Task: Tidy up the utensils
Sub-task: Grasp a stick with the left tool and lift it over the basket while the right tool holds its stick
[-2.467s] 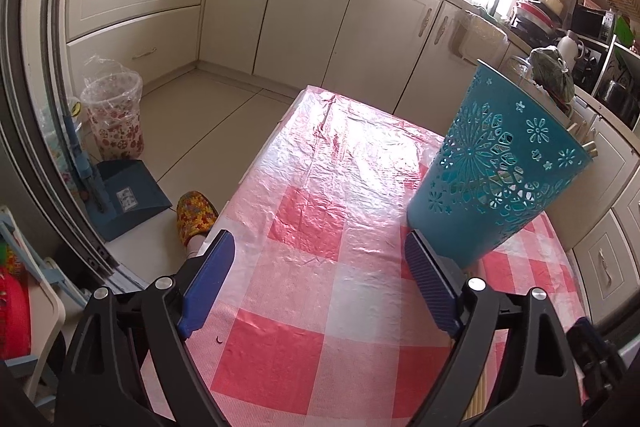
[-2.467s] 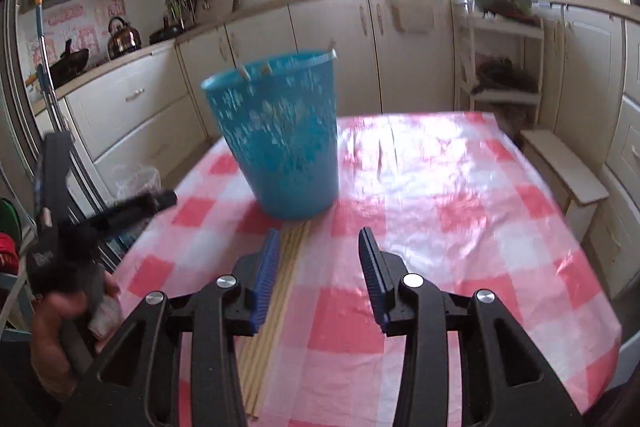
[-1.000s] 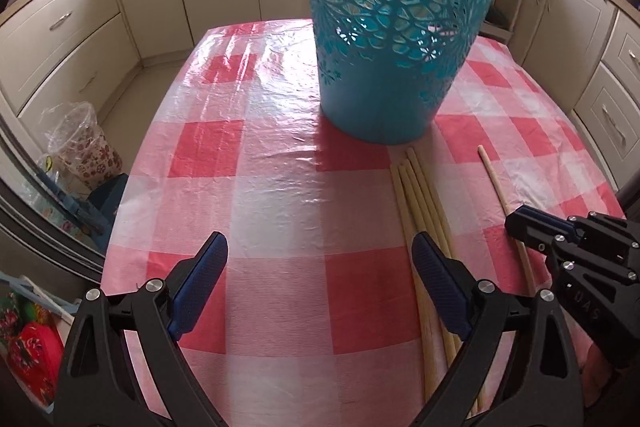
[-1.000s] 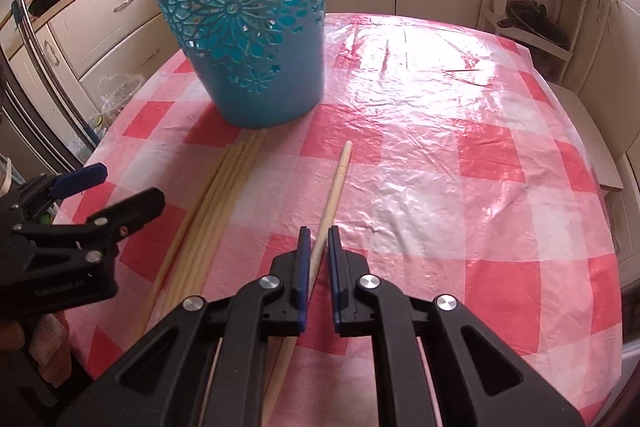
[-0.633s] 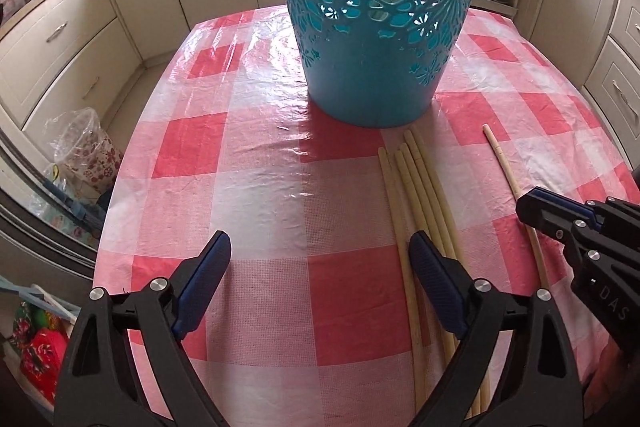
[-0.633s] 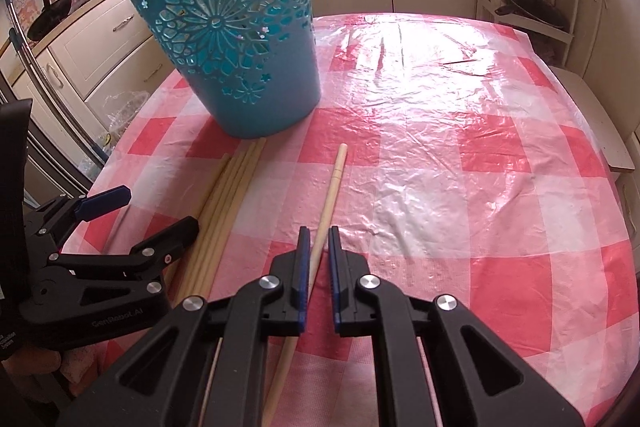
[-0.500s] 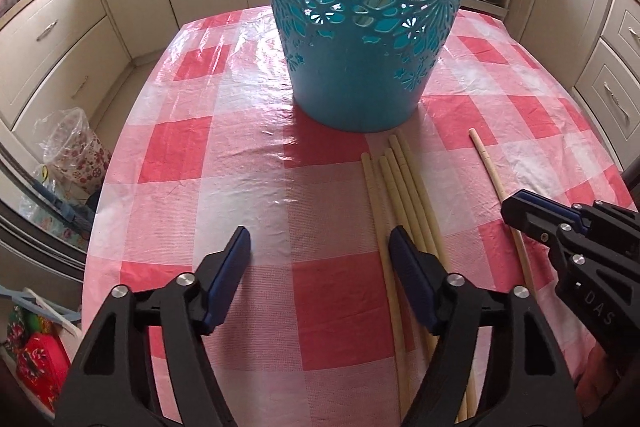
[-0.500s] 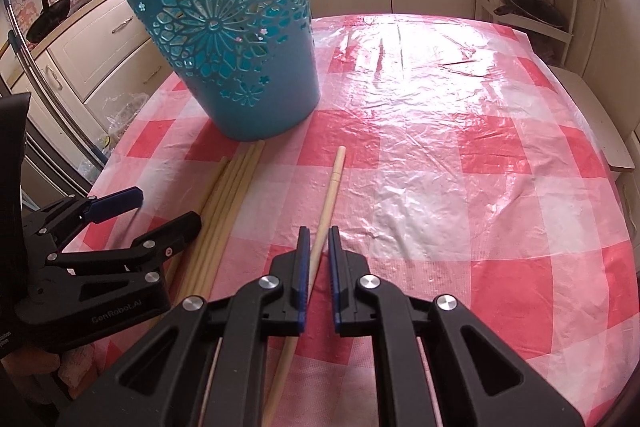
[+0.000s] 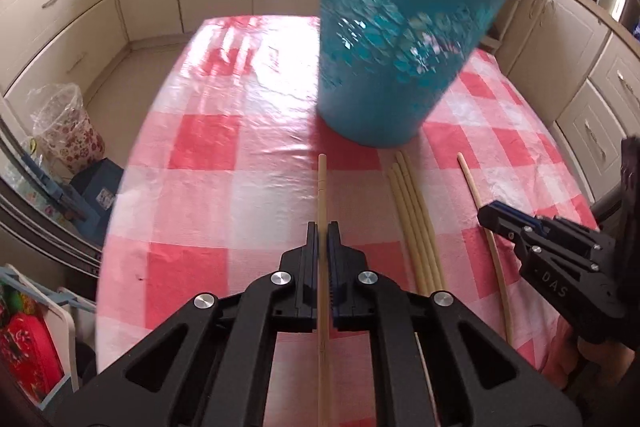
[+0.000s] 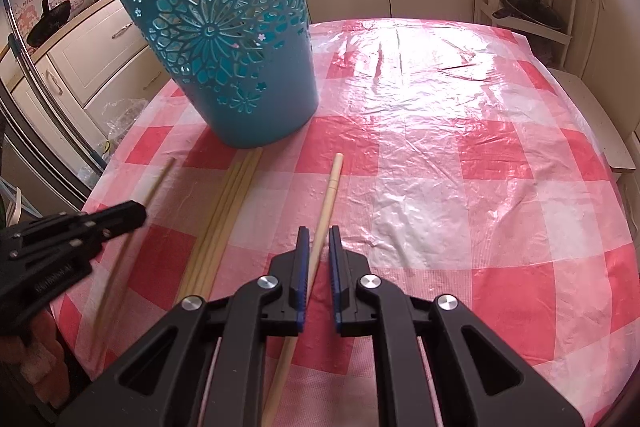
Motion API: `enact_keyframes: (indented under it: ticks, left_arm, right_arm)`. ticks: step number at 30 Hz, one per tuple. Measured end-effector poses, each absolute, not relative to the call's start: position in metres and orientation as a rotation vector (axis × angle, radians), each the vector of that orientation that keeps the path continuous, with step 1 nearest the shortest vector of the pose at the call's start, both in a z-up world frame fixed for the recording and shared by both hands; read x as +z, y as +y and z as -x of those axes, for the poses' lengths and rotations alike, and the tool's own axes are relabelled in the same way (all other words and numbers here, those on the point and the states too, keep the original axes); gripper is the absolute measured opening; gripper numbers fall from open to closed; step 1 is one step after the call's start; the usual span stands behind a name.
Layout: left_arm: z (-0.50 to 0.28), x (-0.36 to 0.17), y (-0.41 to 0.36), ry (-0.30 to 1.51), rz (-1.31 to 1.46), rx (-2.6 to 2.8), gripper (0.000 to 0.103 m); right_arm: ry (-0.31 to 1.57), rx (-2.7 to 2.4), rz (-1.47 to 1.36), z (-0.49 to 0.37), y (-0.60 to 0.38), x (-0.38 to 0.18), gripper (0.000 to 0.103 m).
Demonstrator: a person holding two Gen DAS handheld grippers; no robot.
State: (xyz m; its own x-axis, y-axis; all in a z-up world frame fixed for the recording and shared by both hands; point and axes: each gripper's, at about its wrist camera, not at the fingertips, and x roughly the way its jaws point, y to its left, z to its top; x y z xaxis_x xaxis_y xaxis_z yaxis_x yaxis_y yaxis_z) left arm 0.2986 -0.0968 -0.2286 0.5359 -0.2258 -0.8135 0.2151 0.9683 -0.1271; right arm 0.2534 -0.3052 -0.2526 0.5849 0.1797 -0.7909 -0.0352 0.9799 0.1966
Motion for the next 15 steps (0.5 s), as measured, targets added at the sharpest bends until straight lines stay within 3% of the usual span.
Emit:
enact_keyframes:
  ticks: [7, 11, 15]
  left_arm:
    - [-0.304, -0.12, -0.045, 0.695, 0.181, -0.274, 0.004]
    - [-0.319, -0.064, -0.063, 0.504, 0.207, -0.33, 0.004]
    - [-0.349, -0.041, -0.092, 0.364, 0.215, -0.334, 0.004]
  right_arm:
    - [0.934, 0.125, -0.163, -0.254, -0.303, -0.253, 0.013]
    - [0.93, 0.132, -0.149, -0.254, -0.3, -0.253, 0.017]
    - [0.929, 0.137, -0.148, -0.254, -0.3, -0.253, 0.02]
